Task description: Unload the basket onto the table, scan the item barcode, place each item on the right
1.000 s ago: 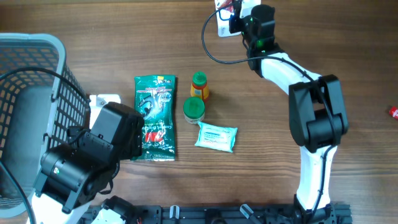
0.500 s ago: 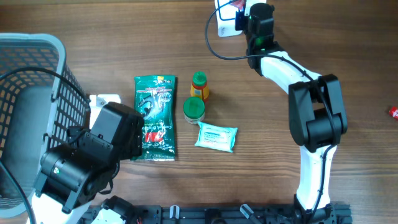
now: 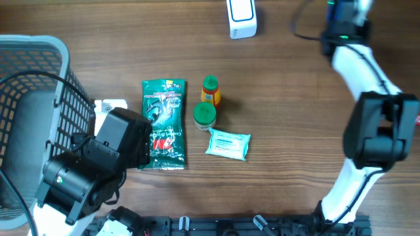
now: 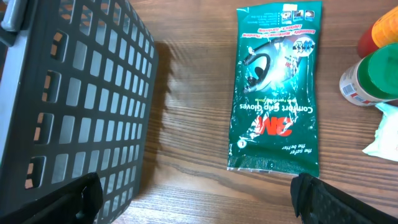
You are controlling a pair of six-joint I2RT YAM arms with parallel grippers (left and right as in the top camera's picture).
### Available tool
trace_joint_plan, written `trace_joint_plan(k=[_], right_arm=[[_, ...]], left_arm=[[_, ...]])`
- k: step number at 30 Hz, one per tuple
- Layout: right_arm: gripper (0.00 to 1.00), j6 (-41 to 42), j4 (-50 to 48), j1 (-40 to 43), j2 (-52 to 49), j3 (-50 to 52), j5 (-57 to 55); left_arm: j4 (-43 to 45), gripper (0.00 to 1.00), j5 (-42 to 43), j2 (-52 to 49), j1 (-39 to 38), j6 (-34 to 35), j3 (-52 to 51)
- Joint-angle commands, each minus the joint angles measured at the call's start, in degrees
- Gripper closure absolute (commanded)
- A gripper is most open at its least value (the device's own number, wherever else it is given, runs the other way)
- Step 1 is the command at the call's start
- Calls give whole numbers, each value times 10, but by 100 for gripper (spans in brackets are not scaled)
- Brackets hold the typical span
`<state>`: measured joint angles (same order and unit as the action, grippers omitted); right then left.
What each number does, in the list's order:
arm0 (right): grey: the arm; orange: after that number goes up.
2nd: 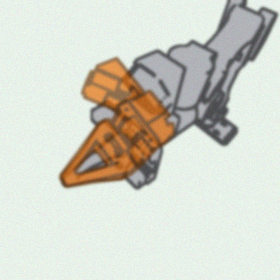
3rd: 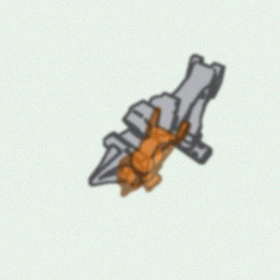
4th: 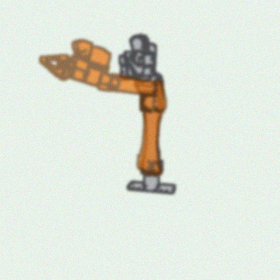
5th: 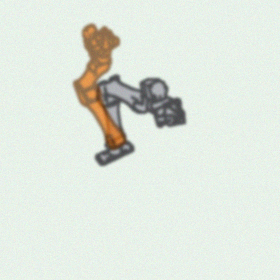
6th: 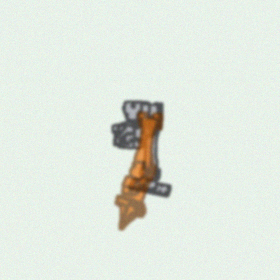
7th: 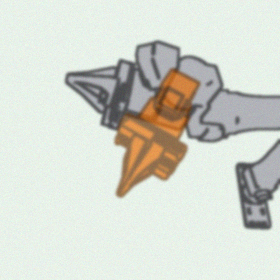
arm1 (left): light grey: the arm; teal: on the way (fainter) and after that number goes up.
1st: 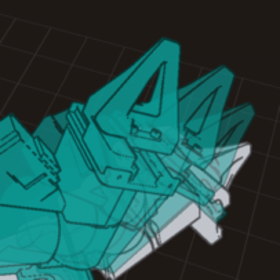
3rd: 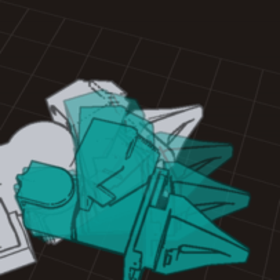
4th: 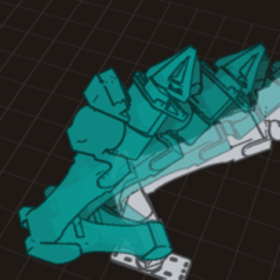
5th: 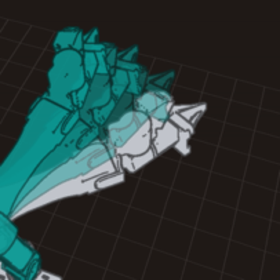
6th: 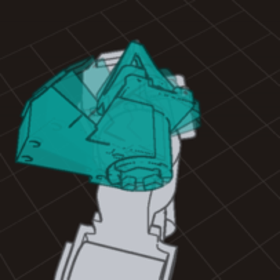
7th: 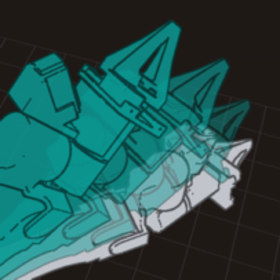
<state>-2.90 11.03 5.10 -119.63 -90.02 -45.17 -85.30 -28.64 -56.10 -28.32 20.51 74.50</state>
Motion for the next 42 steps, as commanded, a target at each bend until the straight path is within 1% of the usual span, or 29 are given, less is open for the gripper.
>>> trace_joint_plan(k=[1,4,7,11,12,13,14,15,16,18,19,20,21,23,25,29,32,33,36,39,42], right_arm=[[96,24,57,76,6,-3,-36],[95,50,111,140,6,-3,-12],[95,50,158,205,6,-1,56],[95,50,180,282,6,15,151],[94,50,188,300,6,16,186],[91,51,194,313,6,16,215],[85,55,196,325,6,16,243],[75,64,197,333,6,16,262],[47,75,199,344,6,16,288],[22,78,202,353,6,16,327],[5,78,203,353,9,16,341],[0,78,209,353,14,16,352],[0,80,213,351,21,16,360],[0,112,220,345,51,15,391],[0,147,227,337,89,15,452],[0,210,270,317,167,15,616],[0,262,328,294,208,15,679],[0,300,377,258,235,15,697],[0,327,428,194,252,15,703],[0,332,457,118,254,15,732],[0,362,460,9,254,15,742]], left_arm=[[0,0,1,1,5,10,-2],[0,0,1,1,5,10,-2],[0,0,1,1,5,10,-2],[0,0,1,1,5,10,-2],[0,0,1,1,5,10,-2],[0,0,1,1,5,10,-2],[0,0,1,1,5,10,-2],[0,0,1,1,5,10,-2],[0,0,1,1,5,10,-2],[0,0,1,1,5,10,-2],[0,0,1,1,5,10,-2],[0,0,1,1,5,10,-2],[0,0,1,1,5,10,-2],[0,0,1,1,5,10,-2],[0,0,1,1,5,10,-2],[0,0,1,1,5,10,-2],[0,0,1,1,5,10,-2],[0,0,1,1,5,10,-2],[0,0,1,1,5,10,-2],[0,0,1,1,5,10,-2],[0,0,1,1,5,10,-2]])
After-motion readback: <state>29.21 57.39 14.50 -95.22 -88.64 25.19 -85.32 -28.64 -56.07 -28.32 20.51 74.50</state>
